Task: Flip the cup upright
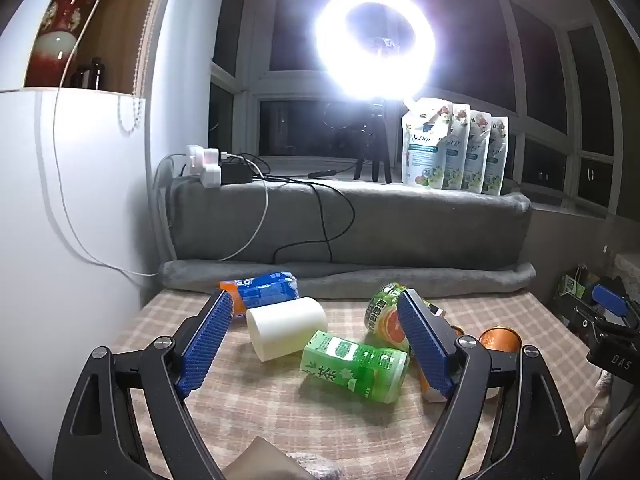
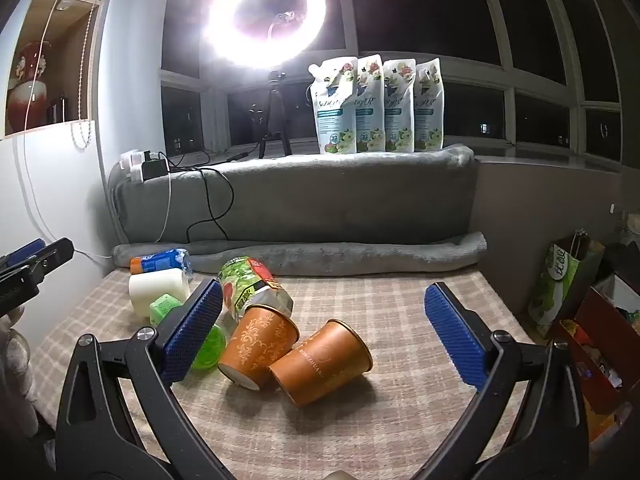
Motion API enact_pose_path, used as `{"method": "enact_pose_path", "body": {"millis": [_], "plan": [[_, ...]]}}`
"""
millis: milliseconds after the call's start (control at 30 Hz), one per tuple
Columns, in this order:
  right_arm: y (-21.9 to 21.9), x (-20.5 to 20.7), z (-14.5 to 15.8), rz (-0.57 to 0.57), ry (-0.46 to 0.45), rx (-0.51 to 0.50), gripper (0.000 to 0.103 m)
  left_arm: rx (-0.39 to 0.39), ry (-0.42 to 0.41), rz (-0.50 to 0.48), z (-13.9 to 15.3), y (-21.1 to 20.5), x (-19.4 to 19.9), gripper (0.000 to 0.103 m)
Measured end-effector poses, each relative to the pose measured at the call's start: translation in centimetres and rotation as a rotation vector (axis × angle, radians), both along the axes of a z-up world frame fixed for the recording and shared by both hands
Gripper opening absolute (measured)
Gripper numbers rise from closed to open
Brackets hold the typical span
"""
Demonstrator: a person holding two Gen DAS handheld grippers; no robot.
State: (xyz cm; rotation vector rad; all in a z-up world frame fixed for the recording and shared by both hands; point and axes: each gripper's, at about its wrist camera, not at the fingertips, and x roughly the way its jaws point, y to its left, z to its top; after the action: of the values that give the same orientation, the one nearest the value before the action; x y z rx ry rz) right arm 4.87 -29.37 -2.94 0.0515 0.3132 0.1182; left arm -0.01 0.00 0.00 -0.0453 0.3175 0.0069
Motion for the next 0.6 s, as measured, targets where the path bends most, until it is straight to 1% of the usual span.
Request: {"method": "enact_pose_path", "body": {"millis": [167,233,400,600], "plan": [[1.0,0.1,-0.2,0.004,-0.001,0.006,0.103,-0.003,0.005,-0.007,-0.1,-0.1,0.2,0.084],[-0.3,0.2,0.1,0.0,-0.003,0.01,0.103,0.004,0.002,-0.003,-0.1,-0.2,0.2,0.084],[-1.1,0.4,0.0,-0.017,0.005,0.002,0.103,0.002,0.006,-0.004,-0.1,0.2,0.2,0.084],[-0.6,0.5,-0.1,-0.035,0.008,0.002,0.103,-0.002,0.012,-0.005,-0.6,0.0,0.1,0.084]]}}
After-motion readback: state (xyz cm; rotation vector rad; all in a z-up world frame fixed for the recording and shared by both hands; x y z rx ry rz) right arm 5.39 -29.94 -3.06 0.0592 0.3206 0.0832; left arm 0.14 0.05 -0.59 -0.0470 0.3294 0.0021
